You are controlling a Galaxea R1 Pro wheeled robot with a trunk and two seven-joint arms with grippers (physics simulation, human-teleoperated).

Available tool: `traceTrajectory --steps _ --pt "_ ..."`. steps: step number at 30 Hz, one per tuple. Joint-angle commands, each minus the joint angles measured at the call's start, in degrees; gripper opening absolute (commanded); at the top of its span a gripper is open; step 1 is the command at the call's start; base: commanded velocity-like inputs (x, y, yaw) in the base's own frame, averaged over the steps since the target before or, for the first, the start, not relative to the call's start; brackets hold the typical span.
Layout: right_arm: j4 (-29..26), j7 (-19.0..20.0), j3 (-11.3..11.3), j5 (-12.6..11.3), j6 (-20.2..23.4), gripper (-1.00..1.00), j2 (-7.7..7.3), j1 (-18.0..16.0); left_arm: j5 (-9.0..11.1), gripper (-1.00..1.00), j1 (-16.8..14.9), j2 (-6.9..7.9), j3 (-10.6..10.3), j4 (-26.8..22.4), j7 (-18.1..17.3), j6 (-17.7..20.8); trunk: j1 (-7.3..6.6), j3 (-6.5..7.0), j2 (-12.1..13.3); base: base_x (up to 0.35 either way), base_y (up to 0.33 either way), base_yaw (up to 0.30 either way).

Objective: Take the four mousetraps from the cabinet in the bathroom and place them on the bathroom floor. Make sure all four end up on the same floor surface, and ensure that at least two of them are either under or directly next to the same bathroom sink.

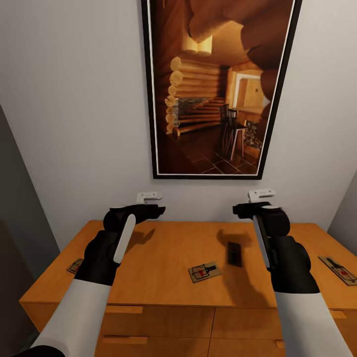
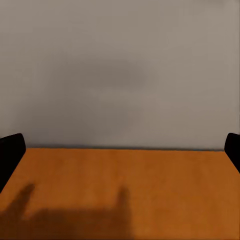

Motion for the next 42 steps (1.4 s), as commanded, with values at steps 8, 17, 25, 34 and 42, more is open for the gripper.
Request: traceTrajectory --steps 8,17,25,34,42 --pt "0.0 0.09 0.07 1.69 0.27 1.0 1.16 -0.05 0.41 1.0 -0.04 0.0 -0.01 0.41 0.49 0.18 0.0 -0.07 -0.04 0.0 0.0 0.0" --pt "0.0 0.32 0.05 1.85 0.27 1.0 1.1 -0.05 0.37 1.0 -0.04 0.0 -0.01 0.53 0.52 0.1 0.0 -0.07 -0.04 0.0 0.0 0.0" --pt "0.01 0.96 0.04 1.9 0.27 1.0 0.99 -0.05 0.4 1.0 -0.04 -0.05 -0.01 0.54 0.58 0.12 0.0 -0.07 -0.04 0.0 0.0 0.0" --pt "0.07 1.31 -0.03 1.92 0.27 1.0 0.99 -0.05 0.41 1.0 -0.04 -0.07 0.0 0.54 0.61 0.12 0.0 -0.07 -0.04 -0.049 0.0 0.0" --pt "0.12 1.36 -0.05 1.93 0.27 1.0 1.17 -0.05 0.41 1.0 -0.04 -0.08 0.02 0.54 0.61 0.15 0.0 -0.07 -0.04 -0.247 0.0 0.0"
